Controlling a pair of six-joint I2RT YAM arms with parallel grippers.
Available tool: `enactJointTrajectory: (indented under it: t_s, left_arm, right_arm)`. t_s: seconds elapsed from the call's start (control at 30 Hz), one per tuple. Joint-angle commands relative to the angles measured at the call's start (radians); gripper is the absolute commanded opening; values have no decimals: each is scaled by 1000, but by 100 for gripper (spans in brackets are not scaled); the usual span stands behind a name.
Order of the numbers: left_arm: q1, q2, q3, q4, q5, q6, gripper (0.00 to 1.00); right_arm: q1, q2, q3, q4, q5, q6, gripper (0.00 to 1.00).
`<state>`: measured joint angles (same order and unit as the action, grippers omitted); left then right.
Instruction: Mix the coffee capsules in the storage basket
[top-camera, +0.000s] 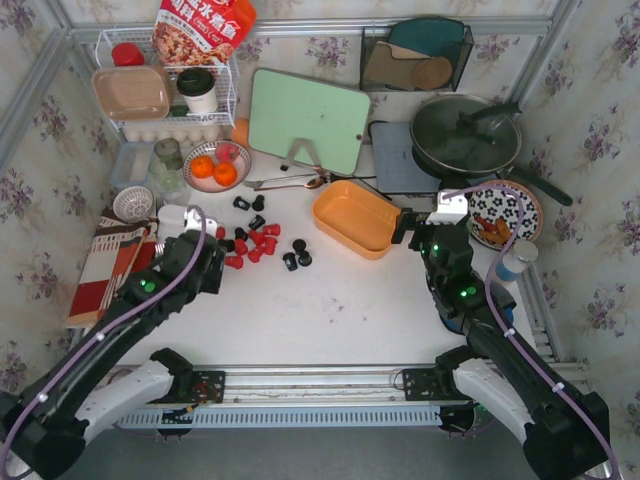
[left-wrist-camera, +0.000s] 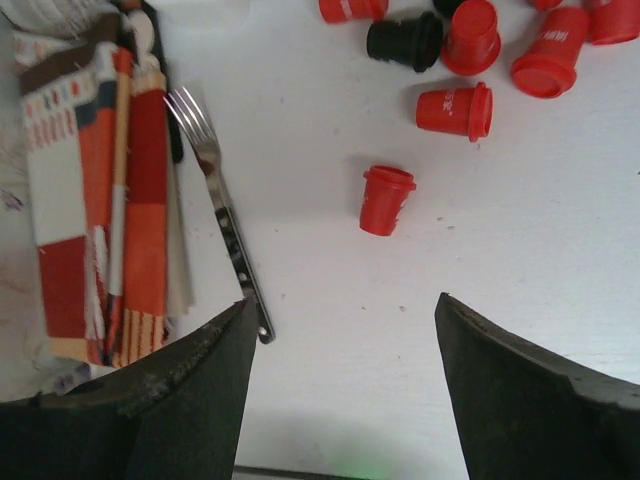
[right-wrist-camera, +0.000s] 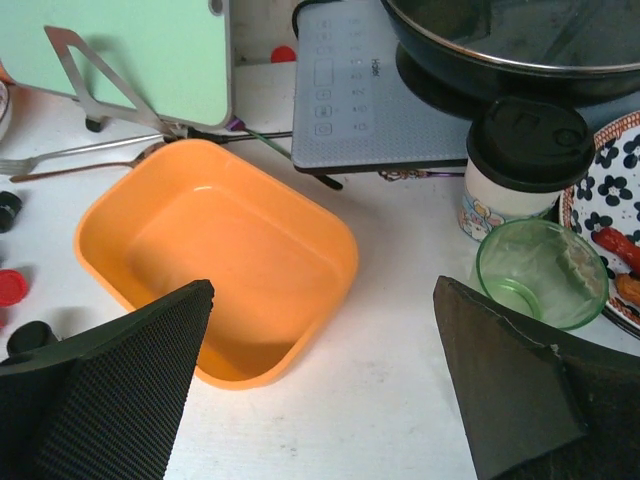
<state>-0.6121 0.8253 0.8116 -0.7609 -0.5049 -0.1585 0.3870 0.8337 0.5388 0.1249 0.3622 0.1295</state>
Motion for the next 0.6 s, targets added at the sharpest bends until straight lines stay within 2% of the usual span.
enactJointTrajectory:
  t_s: [0.0, 0.17, 0.3, 0.57]
  left_arm:
    - [79, 122, 29, -26, 138, -76, 74]
    - [123, 269, 50, -16, 191, -143, 72]
    - [170, 345, 47, 34, 219, -163, 63]
    - [275, 503, 69, 92, 328, -166, 61]
  right_arm:
    - [1, -24, 1, 48, -37, 18, 100]
    - [0, -36, 10, 33, -54, 26, 100]
    - [1, -56, 10, 30, -51, 30, 100]
    - [0, -63, 9, 35, -67, 35, 100]
